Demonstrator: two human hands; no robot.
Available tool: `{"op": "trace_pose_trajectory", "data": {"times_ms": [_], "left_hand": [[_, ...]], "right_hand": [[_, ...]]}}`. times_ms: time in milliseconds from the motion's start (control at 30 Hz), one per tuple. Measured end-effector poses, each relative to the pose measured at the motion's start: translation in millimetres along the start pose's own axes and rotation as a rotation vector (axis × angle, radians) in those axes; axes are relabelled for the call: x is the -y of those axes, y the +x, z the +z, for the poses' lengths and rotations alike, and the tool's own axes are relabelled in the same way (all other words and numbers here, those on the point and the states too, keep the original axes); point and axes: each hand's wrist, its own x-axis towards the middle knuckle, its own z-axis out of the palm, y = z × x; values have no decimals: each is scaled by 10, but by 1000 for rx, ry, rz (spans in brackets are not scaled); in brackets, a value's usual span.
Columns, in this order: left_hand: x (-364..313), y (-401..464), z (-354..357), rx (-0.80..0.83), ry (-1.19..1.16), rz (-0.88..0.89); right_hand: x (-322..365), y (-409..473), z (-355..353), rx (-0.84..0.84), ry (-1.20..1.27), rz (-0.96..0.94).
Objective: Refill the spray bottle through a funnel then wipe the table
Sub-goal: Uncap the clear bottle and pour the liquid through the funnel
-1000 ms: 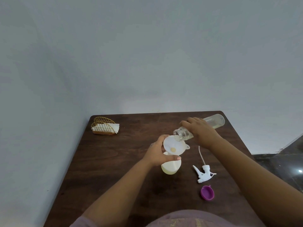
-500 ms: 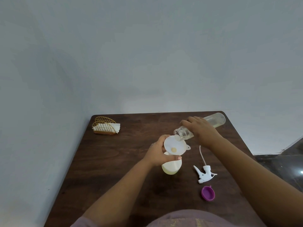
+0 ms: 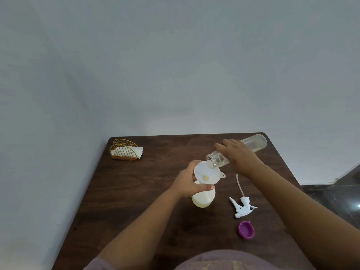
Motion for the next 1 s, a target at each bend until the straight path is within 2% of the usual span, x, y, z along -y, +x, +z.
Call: {"op": "trace_pose_trajectory", "data": {"times_ms": [733, 1000], "left_hand": [[-23, 2, 16, 2, 45, -12], [-7, -1, 15, 5, 51, -33]], "right_hand": [[6, -74, -25, -17, 36, 2], [-16, -73, 17, 14, 312, 103]]}}
